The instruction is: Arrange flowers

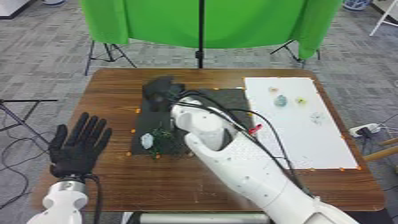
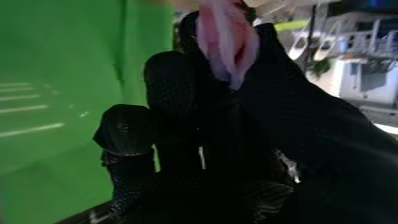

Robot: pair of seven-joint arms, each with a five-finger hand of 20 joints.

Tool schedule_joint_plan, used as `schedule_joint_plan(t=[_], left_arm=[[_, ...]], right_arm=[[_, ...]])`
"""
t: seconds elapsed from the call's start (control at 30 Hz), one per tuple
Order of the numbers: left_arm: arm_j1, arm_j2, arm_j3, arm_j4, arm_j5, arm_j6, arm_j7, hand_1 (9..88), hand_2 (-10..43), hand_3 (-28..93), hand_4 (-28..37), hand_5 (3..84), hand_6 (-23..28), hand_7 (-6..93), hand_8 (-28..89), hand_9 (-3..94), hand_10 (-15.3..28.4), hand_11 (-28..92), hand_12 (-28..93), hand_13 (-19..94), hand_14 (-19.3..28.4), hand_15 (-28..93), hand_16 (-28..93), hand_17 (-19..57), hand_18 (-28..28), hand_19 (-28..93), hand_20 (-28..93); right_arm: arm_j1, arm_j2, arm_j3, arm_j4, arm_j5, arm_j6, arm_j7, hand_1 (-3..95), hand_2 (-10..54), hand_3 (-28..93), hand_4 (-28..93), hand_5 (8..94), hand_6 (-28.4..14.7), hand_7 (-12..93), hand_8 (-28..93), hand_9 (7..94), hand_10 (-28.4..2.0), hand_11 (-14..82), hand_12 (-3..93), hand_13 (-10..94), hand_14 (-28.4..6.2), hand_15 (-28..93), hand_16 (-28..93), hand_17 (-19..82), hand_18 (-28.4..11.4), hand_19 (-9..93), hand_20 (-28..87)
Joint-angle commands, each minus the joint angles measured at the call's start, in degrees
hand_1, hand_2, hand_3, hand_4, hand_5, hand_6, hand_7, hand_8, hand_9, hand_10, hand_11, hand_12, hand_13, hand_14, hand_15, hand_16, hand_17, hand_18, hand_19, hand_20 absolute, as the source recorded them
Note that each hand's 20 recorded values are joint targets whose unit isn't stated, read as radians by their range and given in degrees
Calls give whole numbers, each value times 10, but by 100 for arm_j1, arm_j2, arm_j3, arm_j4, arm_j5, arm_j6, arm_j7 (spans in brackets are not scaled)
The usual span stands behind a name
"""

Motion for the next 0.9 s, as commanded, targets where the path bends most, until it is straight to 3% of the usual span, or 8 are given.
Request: schedule_joint_plan(t=[0.03,0.37,0.57,0.63,0.9], left_arm=[[-112,2,54,63,19,-191,-77,241,175,746,-283,452,101,86,-88,375,158,183,84,273,159,338,-72,-84,138,358,118],[-229,9,80,123,22,-166,-121,240,175,747,-283,451,100,87,-87,375,159,183,85,273,158,338,-72,-86,137,358,117],[-255,39,111,139,8,-166,-102,240,176,747,-283,451,99,91,-87,375,158,184,86,272,159,339,-72,-85,136,359,117],[-318,33,128,144,-26,-93,-131,239,176,747,-283,451,99,92,-88,375,158,186,86,272,159,339,-72,-85,136,358,117],[-332,21,146,155,-69,-90,-193,238,175,751,-283,452,101,95,-88,375,159,192,89,272,159,347,-71,-87,137,361,118]], right_arm=[[-188,-322,120,434,-646,-34,-60,559,-95,748,-283,659,-2,256,-102,790,-102,158,391,565,-123,679,366,320,-237,932,620],[-110,-417,289,682,-714,-150,204,552,-95,747,-283,645,-7,258,-151,769,-104,155,383,555,-126,690,357,315,-237,932,611],[-170,-368,213,509,-544,-238,182,464,-95,841,-283,588,-21,206,-153,660,-141,256,182,538,-142,722,294,306,-241,932,599],[-137,-339,162,465,-399,-306,299,441,-95,856,-283,574,-25,188,-144,640,-147,238,170,534,-147,735,258,304,-243,932,596],[-198,-222,69,287,-244,-429,461,416,-95,858,-283,560,-27,179,-143,621,-154,216,164,522,-153,741,241,297,-245,932,587]])
